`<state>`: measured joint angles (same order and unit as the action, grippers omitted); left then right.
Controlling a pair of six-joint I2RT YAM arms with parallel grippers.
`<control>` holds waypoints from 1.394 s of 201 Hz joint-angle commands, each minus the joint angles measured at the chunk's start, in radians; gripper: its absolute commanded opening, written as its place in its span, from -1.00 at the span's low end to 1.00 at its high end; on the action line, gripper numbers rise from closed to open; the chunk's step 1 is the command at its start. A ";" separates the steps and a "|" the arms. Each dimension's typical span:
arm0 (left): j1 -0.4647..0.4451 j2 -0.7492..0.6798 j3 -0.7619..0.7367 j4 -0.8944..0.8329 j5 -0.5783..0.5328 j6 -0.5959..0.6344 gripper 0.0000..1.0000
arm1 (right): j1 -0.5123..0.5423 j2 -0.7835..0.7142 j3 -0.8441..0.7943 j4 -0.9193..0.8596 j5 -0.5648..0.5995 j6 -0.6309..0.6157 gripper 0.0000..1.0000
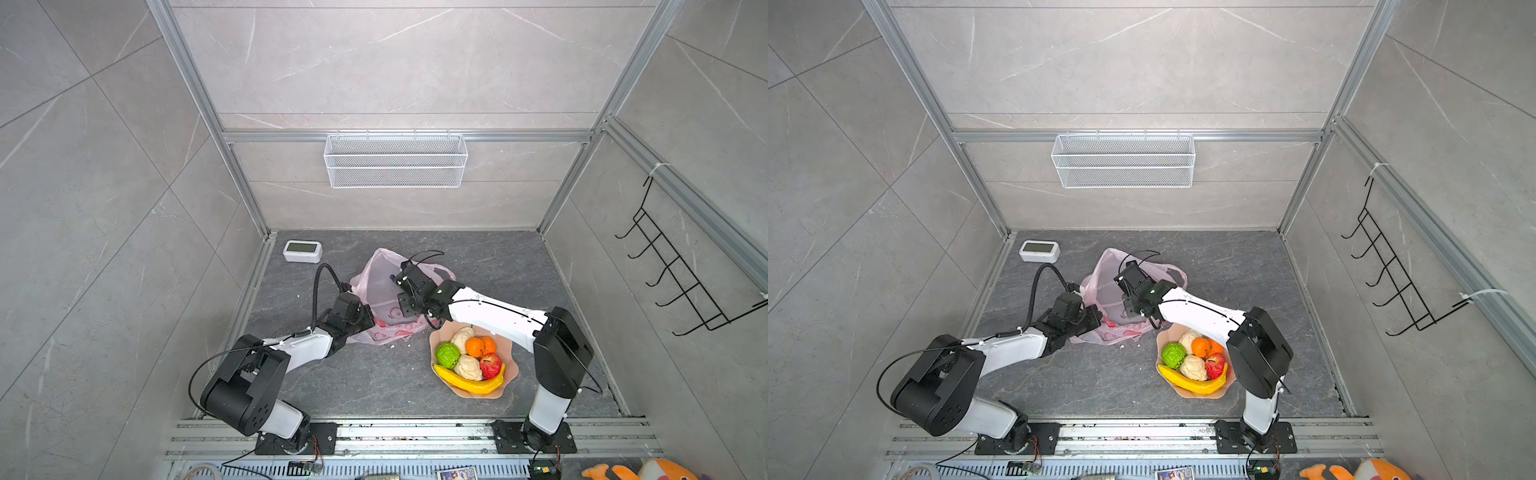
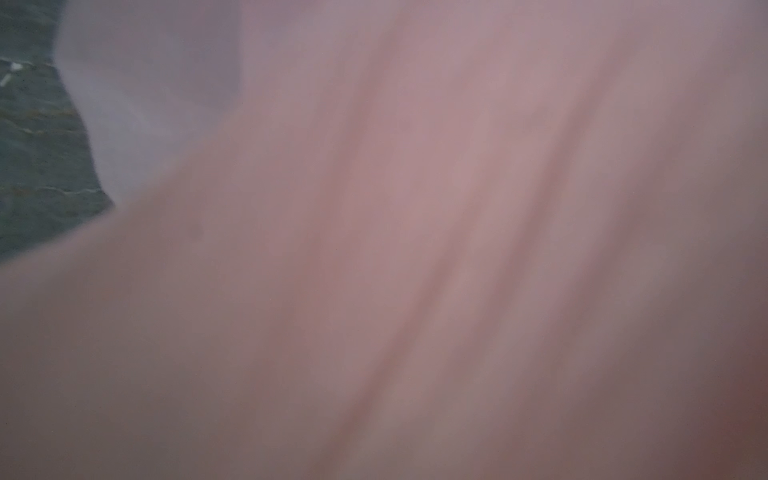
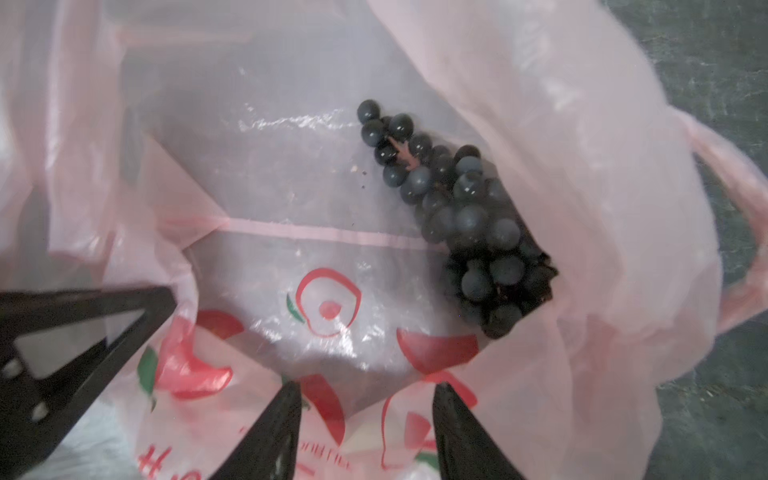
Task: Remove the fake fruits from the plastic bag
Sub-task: 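Move the right gripper back into the bag toward the black grapes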
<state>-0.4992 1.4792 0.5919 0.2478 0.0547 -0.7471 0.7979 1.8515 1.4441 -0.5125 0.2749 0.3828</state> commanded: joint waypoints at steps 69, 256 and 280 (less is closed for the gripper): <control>-0.006 -0.002 0.044 0.005 0.008 0.051 -0.95 | -0.114 0.198 0.211 -0.149 0.017 0.048 0.17; -0.007 0.047 0.069 -0.004 0.030 0.054 -0.94 | -0.238 0.133 -0.004 -0.063 -0.267 -0.035 1.00; -0.032 0.082 0.103 -0.001 0.069 0.087 -0.93 | -0.227 0.159 0.041 -0.063 -0.309 -0.029 0.99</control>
<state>-0.5056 1.5299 0.6331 0.2390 0.0803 -0.7197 0.5617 1.9732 1.4311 -0.5594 0.0330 0.3618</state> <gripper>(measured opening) 0.054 0.997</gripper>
